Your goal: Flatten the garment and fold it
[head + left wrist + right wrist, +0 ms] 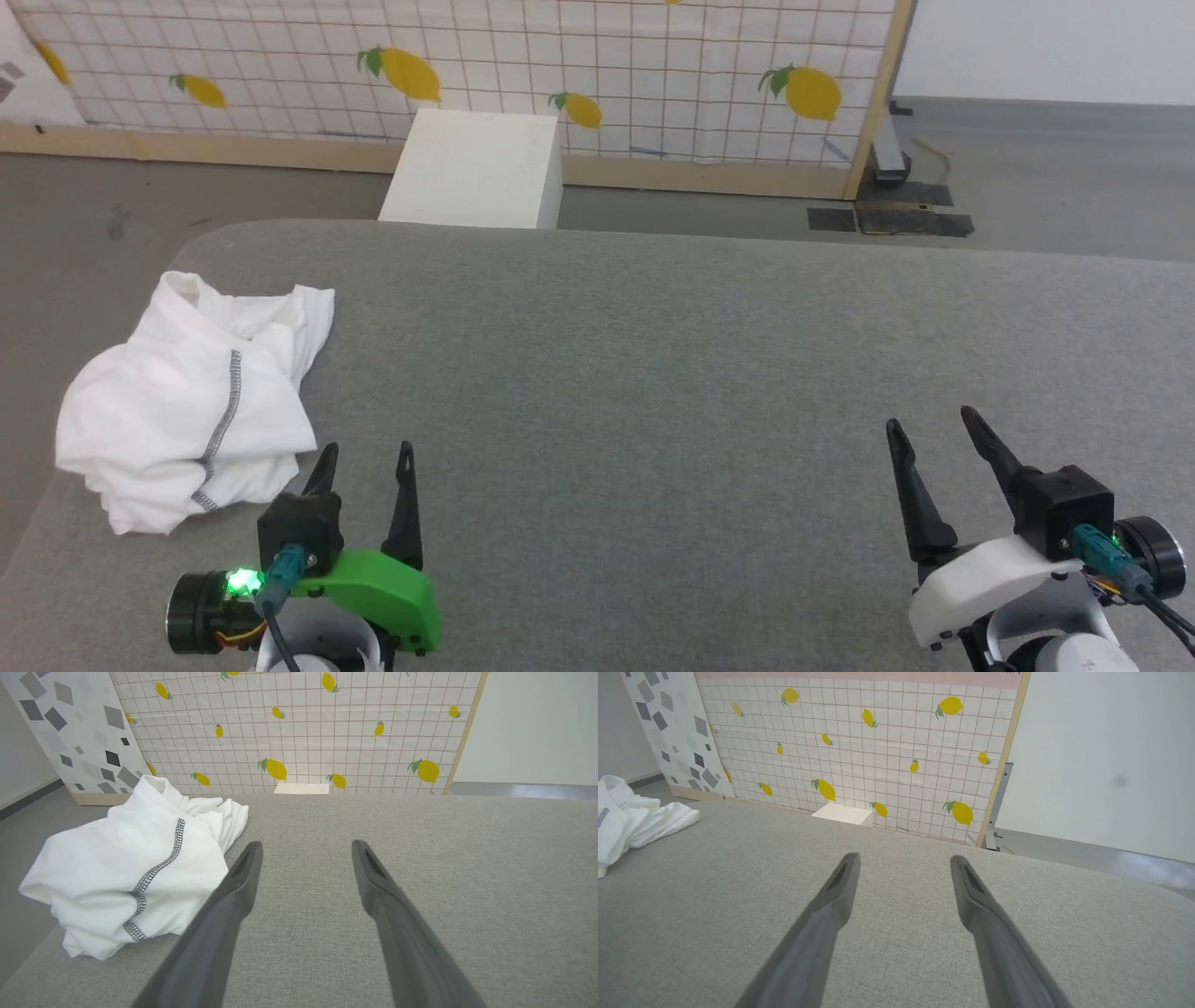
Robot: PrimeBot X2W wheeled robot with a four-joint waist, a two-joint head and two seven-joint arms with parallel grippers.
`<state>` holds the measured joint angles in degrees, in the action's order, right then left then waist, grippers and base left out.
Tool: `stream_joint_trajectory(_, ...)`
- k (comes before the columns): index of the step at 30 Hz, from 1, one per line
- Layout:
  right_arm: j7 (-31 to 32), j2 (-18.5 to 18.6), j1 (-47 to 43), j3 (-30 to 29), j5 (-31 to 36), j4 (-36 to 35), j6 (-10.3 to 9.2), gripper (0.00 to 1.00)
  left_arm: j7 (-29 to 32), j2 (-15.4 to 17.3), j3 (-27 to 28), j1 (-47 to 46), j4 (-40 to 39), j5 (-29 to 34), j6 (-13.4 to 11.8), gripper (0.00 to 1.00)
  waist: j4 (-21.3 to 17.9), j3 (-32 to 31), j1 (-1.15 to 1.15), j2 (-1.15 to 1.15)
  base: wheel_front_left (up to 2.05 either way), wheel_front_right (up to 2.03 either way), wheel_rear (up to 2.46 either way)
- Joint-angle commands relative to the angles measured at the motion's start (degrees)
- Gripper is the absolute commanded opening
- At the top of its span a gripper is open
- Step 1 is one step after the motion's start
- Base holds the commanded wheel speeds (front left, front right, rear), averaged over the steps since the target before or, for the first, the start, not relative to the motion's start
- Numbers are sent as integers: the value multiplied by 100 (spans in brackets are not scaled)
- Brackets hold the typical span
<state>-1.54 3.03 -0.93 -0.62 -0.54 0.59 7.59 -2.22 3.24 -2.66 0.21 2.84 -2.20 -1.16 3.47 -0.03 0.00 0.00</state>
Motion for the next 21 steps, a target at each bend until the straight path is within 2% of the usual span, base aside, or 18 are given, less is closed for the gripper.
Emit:
stream_joint_trajectory(1, -71, -4, 0, -12, -31, 23, -2, 100, -77, 28, -29, -123, 31, -70, -53, 100, 122, 2, 0, 0, 0, 0, 0)
stream_joint_trajectory(21, -191, -6, 21, 2, -24, 99, -3, 100, -317, 105, -159, -191, 191, -261, -264, 100, 1012, 22, 0, 0, 0, 0, 0)
